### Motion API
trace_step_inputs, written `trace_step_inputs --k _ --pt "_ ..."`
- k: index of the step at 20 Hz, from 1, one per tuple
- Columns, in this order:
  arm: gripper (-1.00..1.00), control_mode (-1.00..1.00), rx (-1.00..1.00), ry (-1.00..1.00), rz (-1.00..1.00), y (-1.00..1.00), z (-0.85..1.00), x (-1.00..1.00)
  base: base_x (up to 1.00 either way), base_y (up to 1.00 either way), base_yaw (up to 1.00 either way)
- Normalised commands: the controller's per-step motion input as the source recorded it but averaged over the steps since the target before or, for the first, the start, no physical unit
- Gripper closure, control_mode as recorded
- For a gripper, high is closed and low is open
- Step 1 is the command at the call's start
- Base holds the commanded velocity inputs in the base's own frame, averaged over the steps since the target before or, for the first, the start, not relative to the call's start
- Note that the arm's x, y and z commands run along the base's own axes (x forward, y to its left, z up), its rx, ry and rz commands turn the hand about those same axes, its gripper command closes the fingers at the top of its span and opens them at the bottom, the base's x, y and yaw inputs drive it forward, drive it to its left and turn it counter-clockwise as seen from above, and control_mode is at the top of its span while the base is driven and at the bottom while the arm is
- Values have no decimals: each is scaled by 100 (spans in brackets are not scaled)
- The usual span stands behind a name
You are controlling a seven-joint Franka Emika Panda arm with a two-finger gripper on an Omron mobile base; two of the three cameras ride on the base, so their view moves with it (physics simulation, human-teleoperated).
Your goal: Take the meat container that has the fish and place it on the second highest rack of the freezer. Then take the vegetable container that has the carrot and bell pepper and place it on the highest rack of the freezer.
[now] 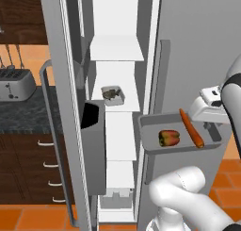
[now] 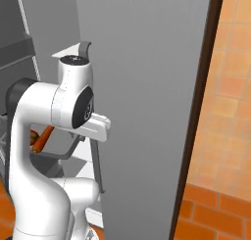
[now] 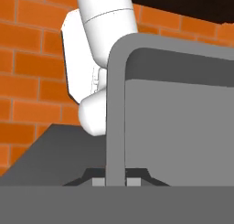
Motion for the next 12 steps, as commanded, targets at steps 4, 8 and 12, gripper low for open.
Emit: trace_step_inputs --k 4,8,12 --pt "100 -100 0 0 2 0 0 6 8 0 0" --pt "100 -100 3 0 -11 15 3 7 0 0 0" --pt "100 -100 5 -2 -45 44 43 17 0 0 0"
